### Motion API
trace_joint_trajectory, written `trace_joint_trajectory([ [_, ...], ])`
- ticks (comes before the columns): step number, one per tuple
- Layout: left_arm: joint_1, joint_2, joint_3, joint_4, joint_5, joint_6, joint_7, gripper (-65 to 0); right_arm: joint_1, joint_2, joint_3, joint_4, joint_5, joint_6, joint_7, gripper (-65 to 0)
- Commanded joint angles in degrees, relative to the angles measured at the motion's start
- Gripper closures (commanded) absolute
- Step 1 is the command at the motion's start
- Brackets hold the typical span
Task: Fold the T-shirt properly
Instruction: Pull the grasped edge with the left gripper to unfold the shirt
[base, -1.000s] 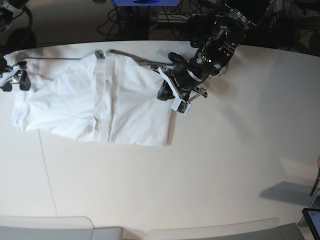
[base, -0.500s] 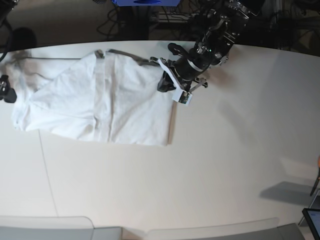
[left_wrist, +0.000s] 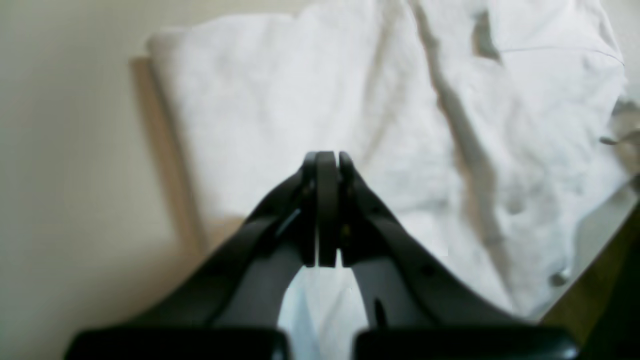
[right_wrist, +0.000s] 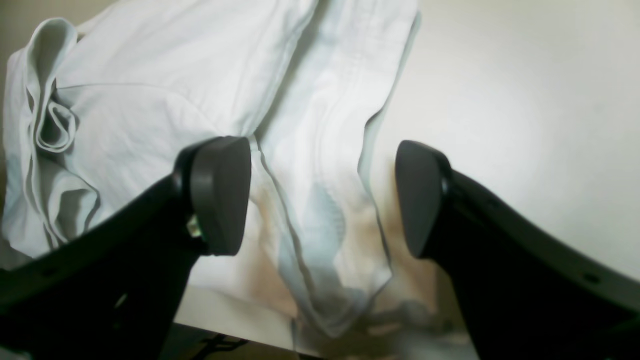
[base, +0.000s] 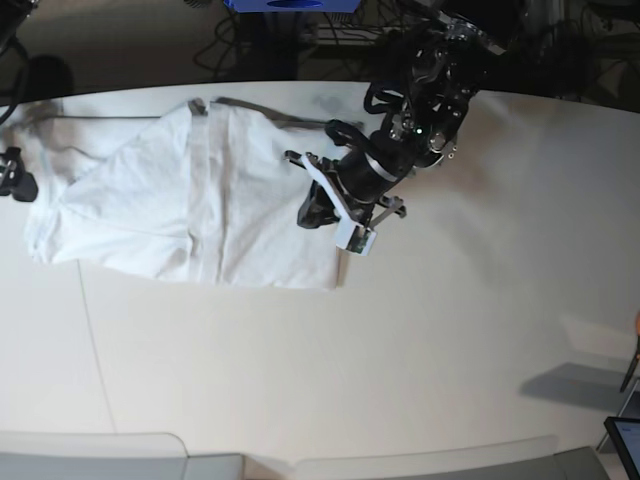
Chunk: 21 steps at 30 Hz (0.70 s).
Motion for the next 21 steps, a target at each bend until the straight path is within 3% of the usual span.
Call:
trace_joint_trajectory([
  [1, -2.14, 0.57, -0.05, -1.07, 0.09, -0.18, -1.08, 0.0, 0.42, 1.54, 0.28, 0.81, 1.15, 0.36, 1.02, -43.5],
  [6, -5.48, 3.12, 0.30, -9.60, 0.09, -0.18, -1.08, 0.0, -0.10, 1.54, 0.37, 0.72, 1.15, 0.36, 1.02, -43.5],
  [21, 2.08, 1.37, 0.03, -8.72, 0.09, -0.18, -1.08, 0.0, 0.07, 2.25, 0.63, -0.86, 0.97, 0.36, 1.46, -43.5],
])
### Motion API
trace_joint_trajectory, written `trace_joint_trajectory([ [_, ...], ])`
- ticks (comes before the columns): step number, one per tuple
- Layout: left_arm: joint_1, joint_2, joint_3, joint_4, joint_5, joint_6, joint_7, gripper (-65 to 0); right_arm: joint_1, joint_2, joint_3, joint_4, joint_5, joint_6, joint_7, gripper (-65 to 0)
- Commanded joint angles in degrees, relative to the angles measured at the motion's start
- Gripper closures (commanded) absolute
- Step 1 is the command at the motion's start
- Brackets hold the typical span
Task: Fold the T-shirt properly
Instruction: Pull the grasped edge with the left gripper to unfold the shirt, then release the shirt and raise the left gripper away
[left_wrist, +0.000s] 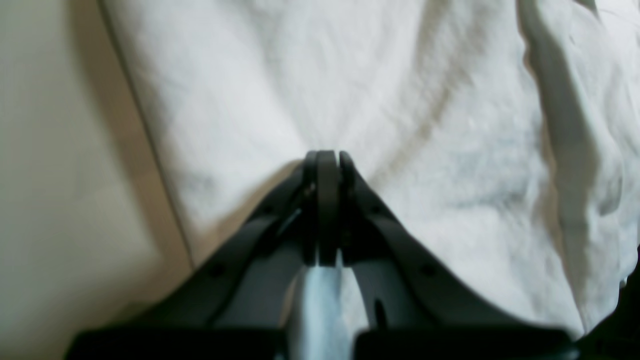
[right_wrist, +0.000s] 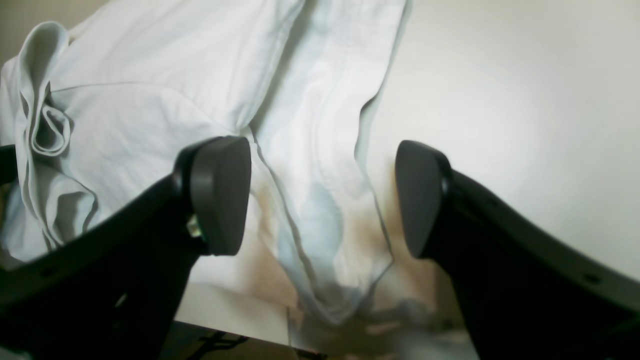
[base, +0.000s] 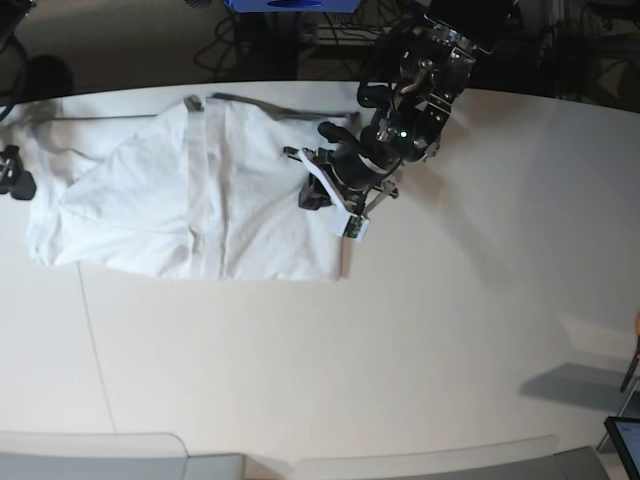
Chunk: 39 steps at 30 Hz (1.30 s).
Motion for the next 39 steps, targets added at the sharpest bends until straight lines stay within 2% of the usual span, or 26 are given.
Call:
trace_joint_trajectory([
  [1, 0.35, -0.73, -0.23, 1.40, 0.27, 0.15, 1.80, 0.0, 0.47, 1.79, 0.39, -0.43, 1.02, 0.36, 1.06, -43.5],
  [7, -0.09, -2.14, -0.93, 7.56, 0.00, 0.15, 1.80, 0.0, 2.58, 3.02, 0.13, -3.95, 1.02, 0.36, 0.98, -43.5],
  [13, 0.53, -2.49, -8.32, 12.13, -0.17, 0.15, 2.07, 0.0, 4.42, 5.30, 0.04, -4.47, 0.84, 0.36, 0.71, -43.5],
  [16, 1.67, -3.55, -11.66, 12.65, 0.18, 0.15, 6.90, 0.0, 5.83, 5.92, 0.04, -6.41, -2.50, 0.36, 0.62, -43.8],
  [18, 2.90, -3.81, -13.77, 12.57, 0.27, 0.15, 9.98, 0.0, 7.59, 5.92, 0.04, -7.55, -5.14, 0.36, 0.27, -47.3],
  [20, 4.92, -4.25, -16.41, 12.65, 0.27, 0.15, 10.51, 0.0, 8.20, 5.92, 0.04, -7.90, -5.75, 0.36, -0.96, -50.1],
  [25, 9.49, -4.87, -22.12, 14.59, -0.35, -0.29, 10.42, 0.0, 8.55, 5.48, 0.13, -8.08, -5.84, 0.36, -1.40, -50.1],
  [26, 10.11, -4.69, -22.91, 14.76, -0.35, -1.52, 10.33, 0.0, 8.55, 5.48, 0.13, -8.43, -5.84, 0.36, -1.40, -50.1],
  [29, 10.73, -4.60, -24.84, 14.33, -1.84, -8.91, 10.33, 0.0, 8.55, 5.48, 0.13, -8.78, -5.84, 0.36, -1.31, -49.9],
  [31, 11.08, -4.51, -27.39, 13.97, -4.57, -11.19, 10.42, 0.0, 8.55, 5.48, 0.13, -8.78, -5.84, 0.36, -1.31, -49.9],
  [34, 11.16, -4.34, -30.73, 12.83, -7.47, -10.93, 10.77, 0.0, 8.64, 5.48, 0.13, -8.78, -5.75, 0.36, -1.31, -49.9],
  [36, 11.34, -3.81, -32.23, 11.78, -7.73, -9.43, 11.38, 0.0, 8.64, 5.48, 0.13, -8.78, -5.66, 0.36, -1.40, -50.3],
  [39, 11.43, -3.72, -32.93, 9.31, -8.52, -9.43, 11.91, 0.0, 9.43, 5.48, 0.13, -9.31, -5.58, 0.36, -1.92, -50.6],
])
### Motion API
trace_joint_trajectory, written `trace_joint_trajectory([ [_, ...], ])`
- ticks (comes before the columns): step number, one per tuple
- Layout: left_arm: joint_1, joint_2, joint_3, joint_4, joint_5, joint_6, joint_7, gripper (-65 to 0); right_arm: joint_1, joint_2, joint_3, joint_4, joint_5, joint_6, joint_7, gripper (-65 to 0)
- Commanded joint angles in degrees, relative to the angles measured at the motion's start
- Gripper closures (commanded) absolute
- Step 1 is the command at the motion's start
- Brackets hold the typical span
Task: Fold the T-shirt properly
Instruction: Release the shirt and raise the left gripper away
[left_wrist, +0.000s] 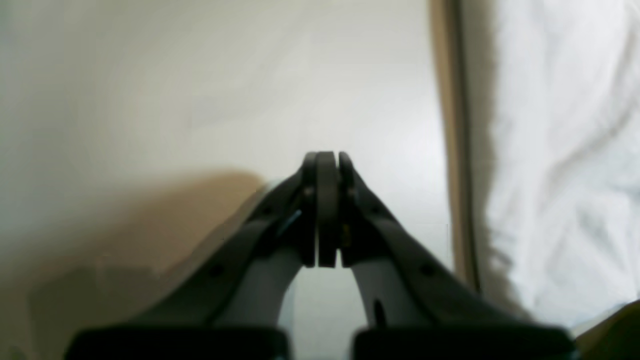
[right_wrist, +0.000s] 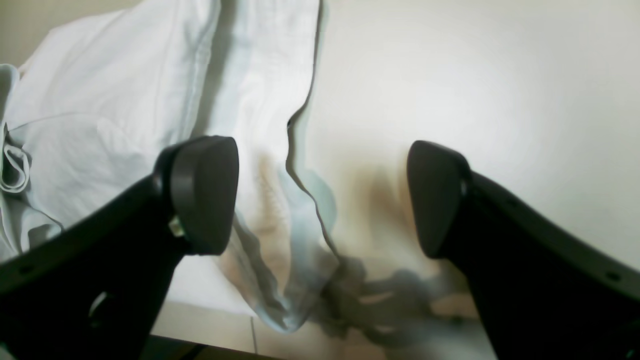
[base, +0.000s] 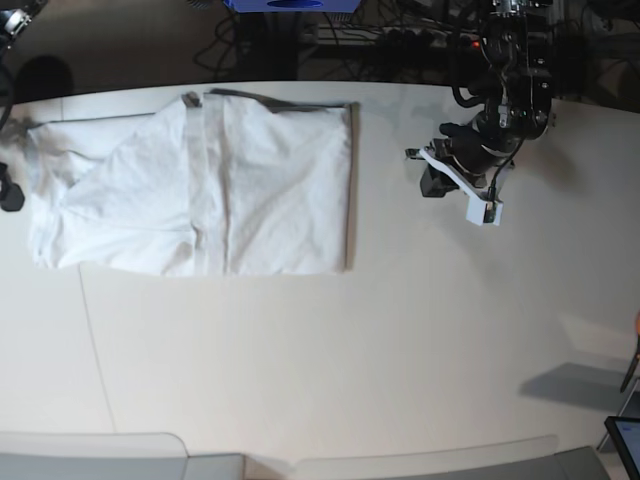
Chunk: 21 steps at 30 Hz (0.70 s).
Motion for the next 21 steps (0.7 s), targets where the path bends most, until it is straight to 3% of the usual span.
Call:
trace_joint_trajectory([
  [1, -0.09, -0.42, -0.21, -0.27, -1.58, -0.71, -0.50, 0.0, 0.95, 1.59, 0.41, -0.42, 1.29, 0.38, 0.79, -50.6],
  [7, -0.62, -1.39, -0.65, -3.87, -10.98, -9.77, -0.50, 0.0, 4.65, 1.94, 0.41, -8.07, 1.29, 0.38, -1.50, -50.6],
  [11, -0.71, -1.39, -0.65, -6.07, -11.51, -10.82, -0.50, 0.0, 5.97, 1.68, 0.41, -8.60, 1.29, 0.38, -2.03, -50.6],
  [17, -2.02, -1.21, 0.05, -11.61, -11.69, -15.04, -0.50, 0.0, 6.76, 0.62, 0.41, -8.86, 1.29, 0.38, -3.17, -50.6],
  [21, -3.25, 0.28, 0.14, -15.12, -11.69, -15.22, -0.50, 0.0, 6.76, -0.78, 0.41, -8.86, 1.29, 0.38, -3.61, -50.6],
])
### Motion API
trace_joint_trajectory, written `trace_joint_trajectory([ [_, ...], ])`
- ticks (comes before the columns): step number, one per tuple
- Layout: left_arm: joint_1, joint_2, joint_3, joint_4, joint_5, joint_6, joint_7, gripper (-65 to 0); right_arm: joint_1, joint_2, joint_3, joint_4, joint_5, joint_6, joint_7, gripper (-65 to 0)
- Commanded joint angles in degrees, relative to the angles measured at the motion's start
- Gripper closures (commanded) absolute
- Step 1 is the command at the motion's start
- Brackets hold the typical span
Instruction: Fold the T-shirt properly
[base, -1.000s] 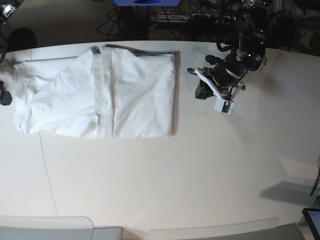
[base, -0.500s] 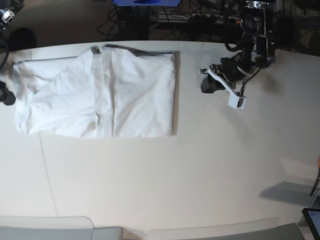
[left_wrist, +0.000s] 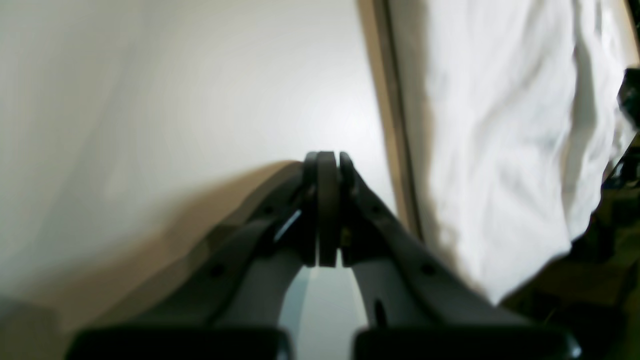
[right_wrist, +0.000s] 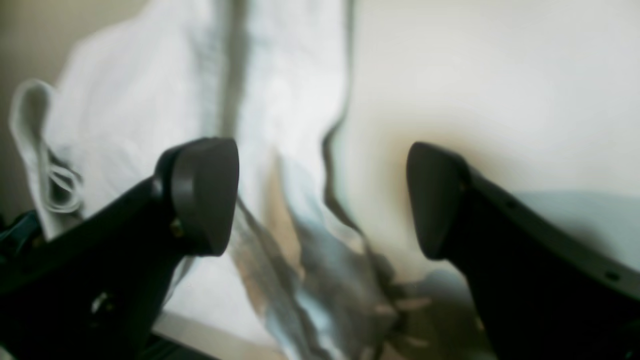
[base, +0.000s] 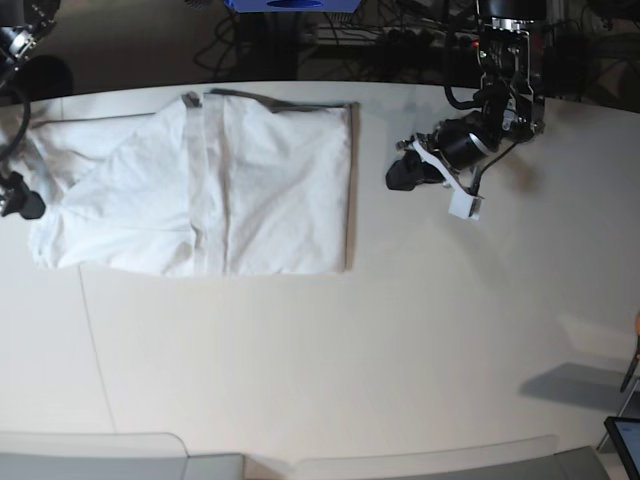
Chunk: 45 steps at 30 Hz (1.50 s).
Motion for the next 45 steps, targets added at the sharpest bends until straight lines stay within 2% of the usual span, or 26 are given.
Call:
trace_joint_trajectory([
  [1, -0.02, -0.40, 0.12, -0.02, 1.84, 0.67, 1.94, 0.0, 0.81, 1.01, 0.17, 0.63, 0.24, 0.34, -0.11, -50.6],
  [4, -0.20, 0.22, 0.12, 0.07, 1.84, 0.67, 1.94, 0.0, 0.55, -0.05, -0.10, 0.63, 0.24, 0.34, -0.64, -50.6],
  [7, -1.78, 0.75, 1.61, -0.37, 1.84, 0.67, 2.03, 0.0, 0.46, -0.14, -4.14, 0.80, 0.94, 0.34, -1.17, -50.3],
  [12, -3.89, 1.01, 6.62, -0.46, 1.93, 0.85, 2.03, 0.0, -1.83, -0.14, -7.39, 0.89, 7.36, 0.34, -0.90, -50.1],
  [15, -4.94, 2.59, 7.33, -0.46, 2.11, 0.93, 2.03, 0.0, -3.14, -0.14, -7.57, 0.89, 9.12, 0.34, -0.82, -49.9],
  [31, -7.41, 3.21, 7.77, -5.56, 2.19, 1.02, 1.94, 0.0, -4.99, 1.09, -7.57, 0.89, 9.29, 0.34, -1.08, -48.5],
  [40, -8.64, 4.61, 10.67, -5.73, 2.19, 1.02, 1.94, 0.0, -6.75, -0.23, -7.74, 0.89, 9.29, 0.34, -1.87, -28.7],
  [43, -8.72, 4.97, 11.02, -5.65, 2.19, 1.02, 1.94, 0.0, -6.92, -0.40, -7.83, 0.71, 9.29, 0.34, -1.87, -16.0],
  [45, -8.72, 5.14, 10.93, -5.65, 2.19, 1.02, 1.94, 0.0, -6.92, -0.40, -7.83, 0.63, 9.12, 0.34, -2.22, -5.1],
])
